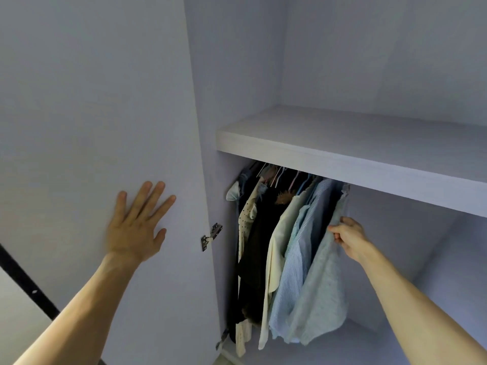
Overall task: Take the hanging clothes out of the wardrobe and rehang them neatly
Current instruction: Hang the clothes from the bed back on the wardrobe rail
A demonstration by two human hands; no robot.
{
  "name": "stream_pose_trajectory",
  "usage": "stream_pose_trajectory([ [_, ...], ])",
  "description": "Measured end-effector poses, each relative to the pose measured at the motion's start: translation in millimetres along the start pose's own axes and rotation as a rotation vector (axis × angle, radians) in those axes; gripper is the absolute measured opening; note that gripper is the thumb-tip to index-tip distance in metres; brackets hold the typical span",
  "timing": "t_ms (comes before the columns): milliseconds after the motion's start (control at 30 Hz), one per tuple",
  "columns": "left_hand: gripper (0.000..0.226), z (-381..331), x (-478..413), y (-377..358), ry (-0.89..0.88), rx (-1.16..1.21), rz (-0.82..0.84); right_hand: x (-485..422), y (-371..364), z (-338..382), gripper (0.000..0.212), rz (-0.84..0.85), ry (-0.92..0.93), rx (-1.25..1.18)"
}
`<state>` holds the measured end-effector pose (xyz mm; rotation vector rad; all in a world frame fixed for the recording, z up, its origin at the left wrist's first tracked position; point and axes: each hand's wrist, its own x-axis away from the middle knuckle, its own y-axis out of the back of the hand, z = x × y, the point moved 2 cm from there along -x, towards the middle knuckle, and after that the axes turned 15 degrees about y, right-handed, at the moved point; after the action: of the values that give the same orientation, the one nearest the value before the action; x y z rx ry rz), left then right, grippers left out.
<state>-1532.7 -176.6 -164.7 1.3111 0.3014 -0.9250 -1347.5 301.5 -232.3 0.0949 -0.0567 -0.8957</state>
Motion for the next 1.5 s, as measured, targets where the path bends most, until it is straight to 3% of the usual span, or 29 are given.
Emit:
stream_pose_trajectory([
  [100,0.074,-1,1,0,0.006,-0.033,-0.029,-11,-5,-14,0.066,0.025,0.021,0.080],
  [367,0.072,-1,0,-1,0.016,-0.101,-0.060,-28,-28,-9,0.063,0.211,0.147,0.605],
  [600,0.074,-2,0,4,0.020,-0.131,-0.033,-28,-55,-15,0.019,0.158,0.183,0.699],
  [833,0.093,-5,4,15,0.042,-0.047,0.064,29,-36,-13,0.048,0.056,0.204,0.746],
  [967,0.093,-16,39,21,0.137,0.007,0.308,94,-36,-13,0.049,0.100,0.259,0.589],
  [1100,0.081,-20,116,34,0.357,0.198,0.668,181,-61,-6,0.043,0.297,0.394,0.499],
  [1367,0.066,34,345,93,0.621,0.285,0.897,370,-151,-27,0.029,0.929,0.742,0.554],
  [1500,0.061,65,472,139,0.897,0.241,1.034,466,-184,-57,0.033,1.266,0.839,0.593],
])
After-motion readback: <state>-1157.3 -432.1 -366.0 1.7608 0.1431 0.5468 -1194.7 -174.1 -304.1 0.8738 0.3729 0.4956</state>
